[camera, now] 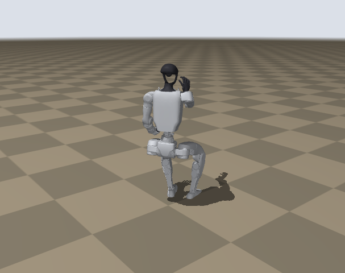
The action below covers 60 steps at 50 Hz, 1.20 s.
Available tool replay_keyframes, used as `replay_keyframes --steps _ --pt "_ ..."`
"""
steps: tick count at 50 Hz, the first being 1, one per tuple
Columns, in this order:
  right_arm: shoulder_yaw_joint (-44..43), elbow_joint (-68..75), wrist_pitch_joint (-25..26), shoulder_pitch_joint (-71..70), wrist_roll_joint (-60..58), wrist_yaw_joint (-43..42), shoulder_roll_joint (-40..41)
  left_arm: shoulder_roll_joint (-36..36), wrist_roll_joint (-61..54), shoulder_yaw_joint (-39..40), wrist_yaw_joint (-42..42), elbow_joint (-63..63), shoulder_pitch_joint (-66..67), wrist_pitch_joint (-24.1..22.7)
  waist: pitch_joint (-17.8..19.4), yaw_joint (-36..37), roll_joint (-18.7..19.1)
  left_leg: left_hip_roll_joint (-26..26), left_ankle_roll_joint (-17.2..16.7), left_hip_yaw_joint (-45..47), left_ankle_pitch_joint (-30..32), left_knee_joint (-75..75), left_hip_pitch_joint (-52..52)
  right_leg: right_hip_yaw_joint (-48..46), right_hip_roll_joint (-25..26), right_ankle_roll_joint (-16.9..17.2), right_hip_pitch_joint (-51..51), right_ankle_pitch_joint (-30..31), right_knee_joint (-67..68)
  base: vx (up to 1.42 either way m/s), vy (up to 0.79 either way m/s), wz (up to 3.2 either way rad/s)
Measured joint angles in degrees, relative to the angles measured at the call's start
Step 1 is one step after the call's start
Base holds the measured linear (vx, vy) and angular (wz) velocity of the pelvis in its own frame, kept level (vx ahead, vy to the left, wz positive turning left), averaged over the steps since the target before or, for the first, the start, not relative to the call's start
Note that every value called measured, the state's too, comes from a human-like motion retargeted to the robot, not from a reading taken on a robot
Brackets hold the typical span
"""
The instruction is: Upper body actions
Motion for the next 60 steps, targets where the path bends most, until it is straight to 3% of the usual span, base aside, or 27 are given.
replay_keyframes --steps 6,14,27,32,37,40,46,53,56,60 --pt "-0.2 4.6 0.3 -2.6 -1.1 0.2 1.3 -0.2 0.6 0.3 0.0 0.2 -1.3 0.1 1.1 0.4 -0.5 -0.3 0.1 0.1 0.0 -0.1 0.1 0.0 -0.5 0.0 0.1 -0.2 0.1 -0.01 -0.01 0.02" --pt "-0.5 -10.2 -3.6 5.1 3.3 6.4 -2.2 -0.1 -0.7 1.6 0.0 -0.5 0.7 0.2 0.1 -0.8 -0.4 0.4 0.0 0.0 -0.4 0.0 -0.2 -0.2 0.3 -0.1 -0.1 0.0 -0.2 0.03 0.01 -0.05" --pt "-5.6 -47.1 -8.6 36.5 23.8 21.8 -15.6 -0.6 -1.6 2.4 -0.3 -2.6 4.2 0.9 -2.1 -2.1 0.2 1.3 -0.1 -0.5 -0.4 0.2 -1.0 -0.5 1.4 -0.2 -1.0 0.3 -0.4 0.04 0.01 -0.04" --pt "-7.7 -50.4 -10.6 53.7 20.1 22.9 -17.5 -0.9 -2.2 2.9 -0.4 -3.1 5.1 0.9 -2.4 -2.7 0.8 1.7 -0.3 -0.7 -0.4 0.3 -1.1 -0.5 1.9 -0.2 -1.2 0.6 -0.6 0.0 0.0 0.0" --pt "-11.2 -45.2 -7.8 69.2 7.1 18.0 -13.1 -0.7 -2.6 2.5 -0.6 -3.6 5.6 0.9 -2.6 -2.5 1.2 1.9 -0.4 -0.8 -0.3 0.4 -1.4 -0.5 2.2 -0.2 -1.4 0.8 -0.7 0.0 0.0 0.0" --pt "-12.0 -37.7 -1.3 74.0 0.2 15.6 -9.0 -1.1 -2.7 2.7 -0.3 -3.8 6.2 1.1 -2.7 -2.8 1.6 2.1 -0.4 -0.8 -0.4 0.5 -1.3 -0.4 2.6 -0.2 -1.4 0.9 -0.9 0.0 0.0 0.0" --pt "-11.8 -30.3 7.2 76.9 -0.4 18.9 -4.2 -1.0 -3.0 2.6 0.1 -4.0 6.9 1.1 -2.8 -3.1 2.4 2.5 -0.4 -0.8 -0.5 0.5 -1.3 -0.5 3.0 -0.2 -1.5 1.1 -1.0 0.0 0.0 0.0" --pt "-9.8 -26.4 14.8 74.7 -5.4 16.1 -3.9 -1.5 -3.1 1.9 -1.1 -4.9 7.7 1.2 -3.4 -3.5 3.1 2.4 -0.1 -0.7 -0.4 0.7 -1.8 -0.5 2.8 -0.2 -1.4 0.8 -0.9 0.0 0.0 0.0" --pt "-9.6 -25.8 14.2 74.0 -5.6 16.9 -4.5 -1.9 -5.3 0.2 -3.3 -7.9 8.2 0.5 -3.6 -3.6 3.1 2.1 0.0 -0.5 -0.4 0.4 -1.7 -0.6 2.5 -0.3 -1.4 0.7 -0.9 0.0 0.0 0.0" --pt "-9.1 -25.1 12.8 73.9 -3.7 18.3 -5.7 -2.9 -10.4 -3.9 -5.3 -14.6 8.2 -5.4 -3.6 -3.6 3.1 1.8 0.0 -0.3 -0.4 0.3 -1.6 -0.5 2.0 -0.3 -1.3 0.4 -0.8 0.0 0.0 0.0"
